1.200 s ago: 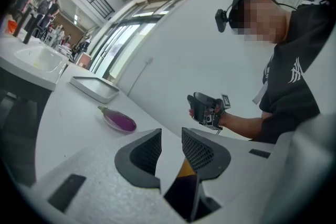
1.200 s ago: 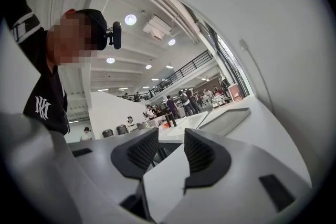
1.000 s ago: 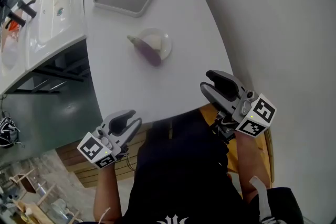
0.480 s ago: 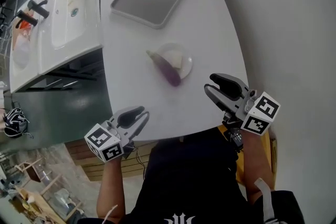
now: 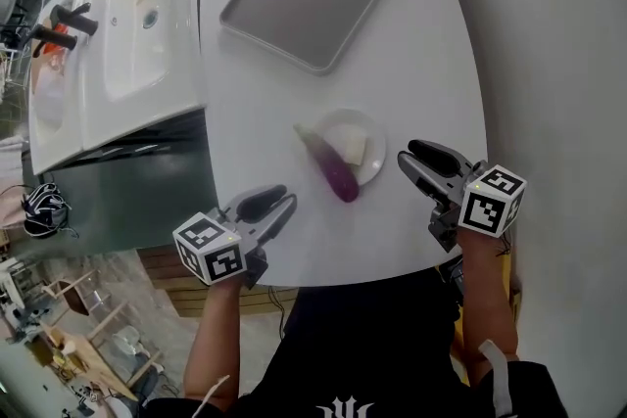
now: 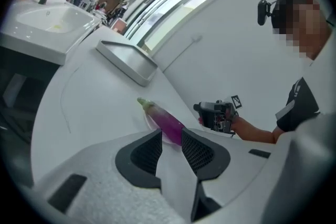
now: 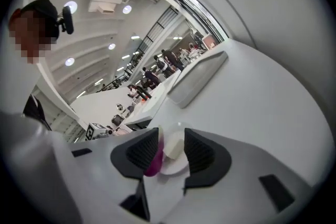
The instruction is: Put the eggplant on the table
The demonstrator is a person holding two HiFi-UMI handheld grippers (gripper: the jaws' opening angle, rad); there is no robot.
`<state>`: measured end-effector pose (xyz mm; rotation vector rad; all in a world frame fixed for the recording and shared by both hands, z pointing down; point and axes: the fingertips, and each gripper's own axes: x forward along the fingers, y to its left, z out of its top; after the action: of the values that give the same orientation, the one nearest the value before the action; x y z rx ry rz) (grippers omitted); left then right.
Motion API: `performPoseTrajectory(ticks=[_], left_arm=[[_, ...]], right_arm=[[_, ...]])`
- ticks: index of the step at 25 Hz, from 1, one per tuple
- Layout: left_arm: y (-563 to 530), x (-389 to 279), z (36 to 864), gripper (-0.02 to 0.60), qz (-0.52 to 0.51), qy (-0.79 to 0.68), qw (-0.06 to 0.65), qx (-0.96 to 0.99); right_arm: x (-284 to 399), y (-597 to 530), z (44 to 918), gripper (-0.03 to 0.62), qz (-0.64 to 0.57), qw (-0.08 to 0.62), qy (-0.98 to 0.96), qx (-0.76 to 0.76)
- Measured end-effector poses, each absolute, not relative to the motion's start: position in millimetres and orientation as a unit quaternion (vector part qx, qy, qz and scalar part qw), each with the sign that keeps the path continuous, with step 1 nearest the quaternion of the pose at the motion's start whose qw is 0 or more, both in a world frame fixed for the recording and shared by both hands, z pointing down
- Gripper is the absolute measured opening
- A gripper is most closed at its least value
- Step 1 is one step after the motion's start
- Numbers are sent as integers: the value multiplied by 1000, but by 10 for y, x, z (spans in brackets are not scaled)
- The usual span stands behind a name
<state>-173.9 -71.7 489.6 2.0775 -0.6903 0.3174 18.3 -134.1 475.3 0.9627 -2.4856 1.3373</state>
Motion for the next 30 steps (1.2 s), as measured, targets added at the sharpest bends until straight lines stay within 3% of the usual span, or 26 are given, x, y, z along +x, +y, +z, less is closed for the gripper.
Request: performPoseTrajectory(ticks=[4, 13, 30], left_arm=[[-964, -1602, 5165, 89, 174, -268, 478, 818], [-1144, -1432, 5410, 91, 188, -273, 540, 774], [-1089, -1340, 5531, 92, 217, -251, 558, 761]], right_arm=[[191, -1430, 5236, 127, 527, 134, -782, 304], [143, -1389, 5564, 127, 598, 171, -737, 265], [-117, -1383, 5620, 70, 642, 158, -713, 231]])
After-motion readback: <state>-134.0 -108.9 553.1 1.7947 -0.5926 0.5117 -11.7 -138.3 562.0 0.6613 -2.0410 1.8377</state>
